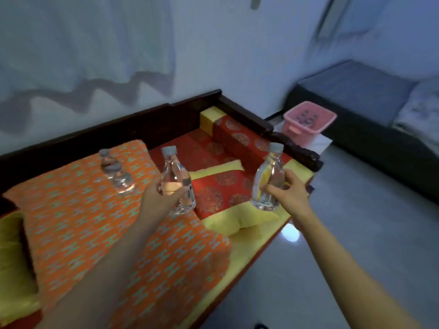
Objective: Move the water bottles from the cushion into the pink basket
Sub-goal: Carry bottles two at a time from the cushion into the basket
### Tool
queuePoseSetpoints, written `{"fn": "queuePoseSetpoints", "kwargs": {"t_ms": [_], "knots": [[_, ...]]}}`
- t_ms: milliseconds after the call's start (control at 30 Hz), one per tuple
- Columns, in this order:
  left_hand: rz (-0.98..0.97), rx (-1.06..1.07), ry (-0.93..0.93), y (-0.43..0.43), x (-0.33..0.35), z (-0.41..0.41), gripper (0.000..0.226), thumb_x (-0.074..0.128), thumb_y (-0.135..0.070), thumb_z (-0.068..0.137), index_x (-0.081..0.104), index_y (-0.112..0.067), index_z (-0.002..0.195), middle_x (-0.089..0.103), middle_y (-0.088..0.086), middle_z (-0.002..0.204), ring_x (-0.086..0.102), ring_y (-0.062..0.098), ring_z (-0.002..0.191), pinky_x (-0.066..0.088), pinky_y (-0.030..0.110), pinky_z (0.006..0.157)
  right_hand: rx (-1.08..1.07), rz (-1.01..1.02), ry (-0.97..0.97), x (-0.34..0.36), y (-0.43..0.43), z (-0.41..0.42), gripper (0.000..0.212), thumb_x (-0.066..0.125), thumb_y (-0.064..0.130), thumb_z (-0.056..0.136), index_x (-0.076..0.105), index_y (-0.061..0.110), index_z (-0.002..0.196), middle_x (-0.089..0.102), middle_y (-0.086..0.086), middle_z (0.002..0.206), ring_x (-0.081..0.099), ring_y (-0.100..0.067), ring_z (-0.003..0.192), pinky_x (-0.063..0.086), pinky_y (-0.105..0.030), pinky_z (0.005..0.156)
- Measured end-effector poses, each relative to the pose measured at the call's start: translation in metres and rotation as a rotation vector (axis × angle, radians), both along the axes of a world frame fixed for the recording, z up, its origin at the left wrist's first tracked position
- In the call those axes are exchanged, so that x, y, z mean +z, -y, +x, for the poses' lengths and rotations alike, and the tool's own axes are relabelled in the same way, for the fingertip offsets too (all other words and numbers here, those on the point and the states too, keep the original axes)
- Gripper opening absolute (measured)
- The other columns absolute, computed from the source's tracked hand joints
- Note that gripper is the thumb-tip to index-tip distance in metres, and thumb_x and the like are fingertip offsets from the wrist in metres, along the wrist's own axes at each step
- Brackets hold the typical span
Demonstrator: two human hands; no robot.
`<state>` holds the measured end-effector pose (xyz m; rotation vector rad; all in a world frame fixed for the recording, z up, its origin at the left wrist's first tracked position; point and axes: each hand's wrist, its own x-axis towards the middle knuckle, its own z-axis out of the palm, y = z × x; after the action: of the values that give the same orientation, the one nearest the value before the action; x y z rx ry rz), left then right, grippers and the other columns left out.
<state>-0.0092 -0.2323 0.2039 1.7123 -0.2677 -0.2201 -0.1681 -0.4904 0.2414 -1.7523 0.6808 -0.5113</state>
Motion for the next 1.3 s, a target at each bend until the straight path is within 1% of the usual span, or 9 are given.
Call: {"fn": "queuePoseSetpoints", "kwargs": {"t_ms": [67,167,433,567,733,867,967,1067,1300], "knots": [[-0.006,-0.056,0.022,0.037,0.006,-0.010,0.034,0.080,-0.013,0.073,0.063,-0.025,0.099,0.064,-0.009,0.080,0.060,0.002,0.067,0.051,0.028,0.066,-0.063,-0.012,0.002,0.006,0.030,-0.024,0.037,0.083,0.021,0.061,0.062,0.036,0.089,0.070,0.012,0.084,0.066,-0.010,0.078,0.056,-0.025,0.067],[-0.020,-0.118,-0.003,0.101,0.011,-0.032,0.044,0.081,-0.014,0.073,0.061,-0.016,0.112,0.067,-0.006,0.088,0.061,0.005,0.073,0.049,0.013,0.061,-0.144,-0.034,0.000,0.013,0.081,-0.064,0.039,0.083,0.016,0.065,0.062,0.034,0.094,0.068,0.007,0.092,0.066,-0.012,0.083,0.056,-0.033,0.073],[-0.037,-0.265,0.008,0.326,0.026,-0.096,0.052,0.083,-0.021,0.070,0.058,-0.019,0.116,0.068,-0.004,0.099,0.065,0.013,0.088,0.052,0.024,0.068,-0.247,-0.062,0.026,0.038,0.284,-0.160,0.035,0.080,0.018,0.069,0.058,0.033,0.091,0.063,-0.004,0.098,0.062,-0.023,0.090,0.054,-0.031,0.066],[0.008,-0.310,0.022,0.398,0.024,-0.105,0.048,0.084,-0.026,0.067,0.060,-0.027,0.108,0.069,-0.007,0.094,0.066,0.005,0.081,0.048,0.015,0.060,-0.311,-0.053,0.023,0.032,0.353,-0.186,0.037,0.080,0.018,0.070,0.058,0.034,0.095,0.062,-0.011,0.103,0.062,-0.028,0.093,0.057,-0.040,0.073],[0.059,-0.342,0.037,0.485,0.022,-0.089,0.044,0.087,-0.028,0.063,0.061,-0.034,0.099,0.070,-0.009,0.092,0.066,0.010,0.085,0.054,0.030,0.073,-0.363,-0.015,0.025,0.020,0.433,-0.187,0.039,0.081,0.021,0.066,0.061,0.030,0.097,0.064,-0.012,0.099,0.062,-0.032,0.091,0.056,-0.038,0.068],[0.054,-0.360,0.043,0.555,0.018,-0.069,0.043,0.086,-0.026,0.063,0.059,-0.037,0.095,0.069,-0.011,0.094,0.065,0.007,0.086,0.051,0.026,0.071,-0.388,0.002,0.018,0.015,0.495,-0.171,0.046,0.082,0.030,0.055,0.061,0.032,0.097,0.065,-0.008,0.093,0.063,-0.026,0.083,0.053,-0.033,0.061],[0.035,-0.361,0.048,0.610,0.018,-0.051,0.045,0.085,-0.027,0.063,0.056,-0.040,0.095,0.065,-0.011,0.095,0.063,0.007,0.087,0.050,0.027,0.070,-0.395,-0.016,0.003,0.014,0.543,-0.153,0.049,0.080,0.035,0.049,0.061,0.033,0.094,0.066,-0.008,0.089,0.065,-0.024,0.081,0.058,-0.040,0.067],[0.027,-0.356,0.040,0.669,0.017,-0.027,0.042,0.086,-0.029,0.061,0.057,-0.042,0.089,0.065,-0.013,0.092,0.062,0.004,0.084,0.048,0.024,0.066,-0.383,-0.020,-0.023,0.015,0.600,-0.128,0.044,0.083,0.025,0.058,0.060,0.032,0.095,0.067,-0.011,0.091,0.066,-0.028,0.084,0.059,-0.048,0.076],[0.070,-0.291,0.010,0.771,0.010,0.016,0.041,0.087,-0.031,0.061,0.054,-0.040,0.084,0.064,-0.011,0.090,0.061,0.005,0.083,0.050,0.029,0.072,-0.301,-0.010,-0.056,0.018,0.704,-0.079,0.043,0.084,0.019,0.066,0.058,0.034,0.098,0.066,-0.008,0.094,0.065,-0.024,0.088,0.058,-0.045,0.078]]}}
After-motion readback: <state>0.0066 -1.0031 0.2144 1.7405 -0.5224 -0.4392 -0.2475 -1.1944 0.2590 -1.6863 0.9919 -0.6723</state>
